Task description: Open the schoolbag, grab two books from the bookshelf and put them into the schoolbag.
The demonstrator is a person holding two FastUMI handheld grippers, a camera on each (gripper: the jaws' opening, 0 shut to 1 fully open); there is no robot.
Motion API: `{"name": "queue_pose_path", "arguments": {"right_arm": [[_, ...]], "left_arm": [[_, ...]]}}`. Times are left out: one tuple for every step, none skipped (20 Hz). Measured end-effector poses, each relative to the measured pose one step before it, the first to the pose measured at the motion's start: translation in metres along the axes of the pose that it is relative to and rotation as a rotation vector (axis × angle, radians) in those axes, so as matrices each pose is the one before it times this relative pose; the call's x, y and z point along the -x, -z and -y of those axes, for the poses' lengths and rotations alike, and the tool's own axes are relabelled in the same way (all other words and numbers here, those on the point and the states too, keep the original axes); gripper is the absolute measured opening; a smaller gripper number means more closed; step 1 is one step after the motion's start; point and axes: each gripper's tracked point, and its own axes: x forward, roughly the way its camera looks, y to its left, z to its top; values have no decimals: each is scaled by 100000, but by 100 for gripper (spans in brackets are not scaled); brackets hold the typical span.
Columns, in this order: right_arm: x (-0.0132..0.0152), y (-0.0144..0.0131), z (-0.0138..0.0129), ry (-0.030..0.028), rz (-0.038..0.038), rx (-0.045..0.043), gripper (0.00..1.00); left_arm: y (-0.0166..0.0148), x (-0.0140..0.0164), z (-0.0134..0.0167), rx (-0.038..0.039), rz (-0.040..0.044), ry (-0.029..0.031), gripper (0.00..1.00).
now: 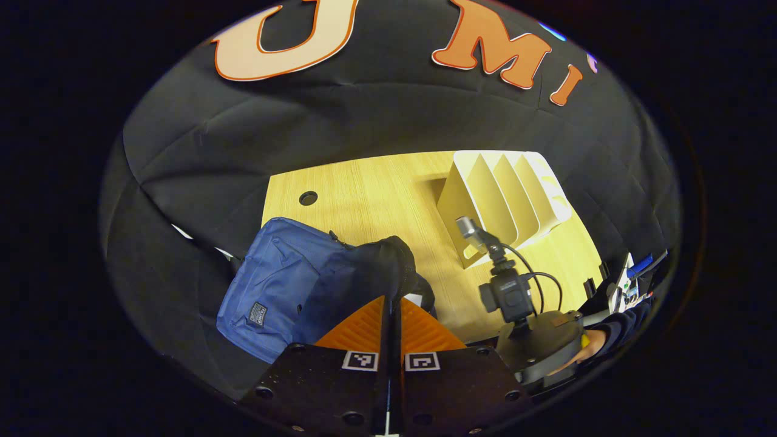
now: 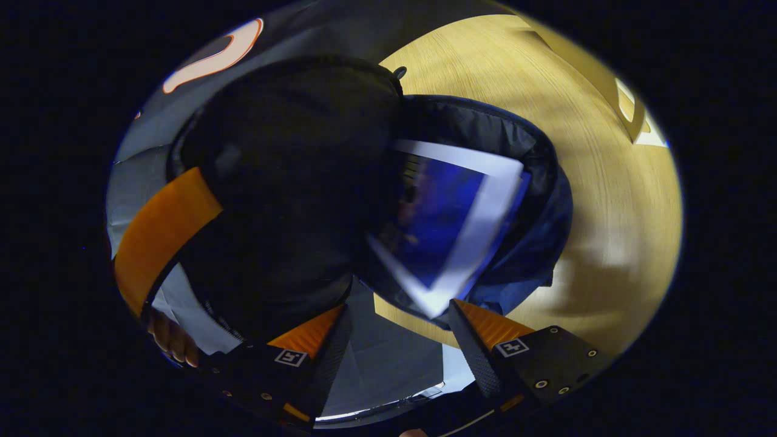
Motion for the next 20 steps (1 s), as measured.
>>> {"name": "queue_pose_path", "arguments": {"right_arm": [[859,-103,-50,-880,684,2119,96],[897,-298,34,-186,1713,547,96],[861,-699,-107,-1013,3111,990,96],[1092,-984,83,-658,4360,413,96],[902,-1253,290,-6,4405,449,96],[1068,-1464,482,583,5218,-135,96],[975,-1581,665,641,5062,-794,96],[943,-1596,489,527,5661,-1100,96],[841,-1719,576,748,5716,-797,96],[1153,-1681,725,1822,5155,-206,96],[814,-1562,728,1791,4541,-426,96],[482,-1506,760,2039,3910,-342,96],[447,-1199,547,1082,3076,-101,96],[1396,-1062,344,951,2639,130,96],[678,-891,289,326,2427,950,96],[306,-262,603,1448,1748,1800,96],[359,-401,433,1302,1861,2450,96],[490,-424,523,1637,1817,2652,96],[415,-540,411,1240,2044,2622,96],[430,-565,450,1632,2077,2152,96]], "left_arm": [[45,-129,-18,-267,-40,-415,2],[49,-63,198,-61,60,-32,2],[47,-191,133,9,71,-250,2],[133,-50,261,-15,23,-158,2],[107,-221,320,242,233,-155,2],[60,-176,358,557,297,-132,2],[207,-164,268,740,203,-393,2],[245,-148,228,345,695,-529,2],[69,-248,509,322,342,-420,2],[350,-232,297,-66,195,-998,2],[233,-272,319,-1085,706,-1343,2],[249,-153,233,-1287,819,-2040,2],[237,-297,361,-854,1134,-1604,2],[93,-219,358,-751,1032,-1469,2],[325,-210,436,8,262,-1156,2],[351,-480,765,1225,-55,-547,2],[142,-239,302,1043,833,-1271,2],[100,-163,187,1149,1307,-1253,3],[-9,-135,148,750,1494,-1433,3],[73,84,263,607,1465,-1056,4]]}}
